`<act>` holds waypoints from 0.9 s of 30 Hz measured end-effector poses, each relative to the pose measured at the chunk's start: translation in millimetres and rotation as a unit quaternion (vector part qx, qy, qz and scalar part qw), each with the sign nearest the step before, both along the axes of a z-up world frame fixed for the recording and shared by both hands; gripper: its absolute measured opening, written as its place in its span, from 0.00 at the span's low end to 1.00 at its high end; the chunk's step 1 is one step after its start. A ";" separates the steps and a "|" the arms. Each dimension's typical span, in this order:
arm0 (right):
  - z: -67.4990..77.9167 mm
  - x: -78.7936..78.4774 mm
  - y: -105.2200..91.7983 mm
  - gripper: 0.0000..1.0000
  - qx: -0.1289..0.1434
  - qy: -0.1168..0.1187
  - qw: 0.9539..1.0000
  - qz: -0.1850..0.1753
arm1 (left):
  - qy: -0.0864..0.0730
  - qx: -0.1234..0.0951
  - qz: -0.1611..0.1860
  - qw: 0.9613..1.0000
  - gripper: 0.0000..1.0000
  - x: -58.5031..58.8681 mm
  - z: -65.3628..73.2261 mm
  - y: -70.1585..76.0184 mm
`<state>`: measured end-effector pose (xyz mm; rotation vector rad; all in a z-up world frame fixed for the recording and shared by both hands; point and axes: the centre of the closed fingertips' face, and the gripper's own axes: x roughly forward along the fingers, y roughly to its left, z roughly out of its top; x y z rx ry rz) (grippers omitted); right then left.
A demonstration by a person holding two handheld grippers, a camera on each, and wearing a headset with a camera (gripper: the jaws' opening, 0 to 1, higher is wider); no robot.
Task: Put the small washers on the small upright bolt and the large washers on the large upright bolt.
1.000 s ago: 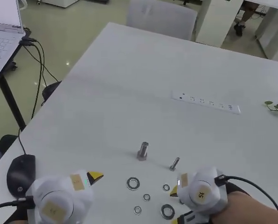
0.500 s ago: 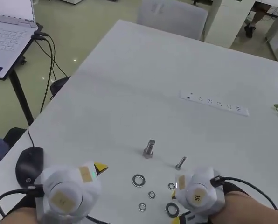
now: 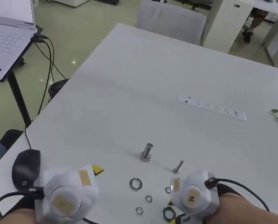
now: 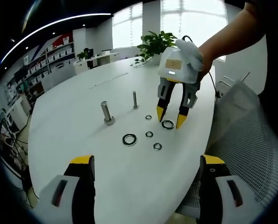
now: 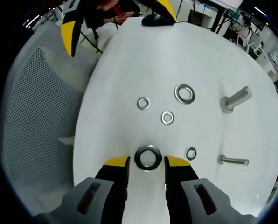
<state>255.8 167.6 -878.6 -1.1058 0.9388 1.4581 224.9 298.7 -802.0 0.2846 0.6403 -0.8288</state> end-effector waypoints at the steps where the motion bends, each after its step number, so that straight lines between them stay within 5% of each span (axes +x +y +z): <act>1: 0.0 -0.2 -0.2 0.32 -0.002 -0.001 1.000 0.002 | 0.000 0.003 0.001 1.000 0.93 0.4 -0.7 1.6; 9: -0.3 -2.4 0.3 0.25 -0.005 -0.001 1.000 0.012 | 0.000 0.023 -0.004 1.000 0.93 -0.7 -6.1 10.9; 27: -0.6 -0.5 -0.5 0.21 -0.023 -0.001 1.000 0.017 | 0.007 0.025 -0.013 1.000 0.87 -2.1 -4.6 7.5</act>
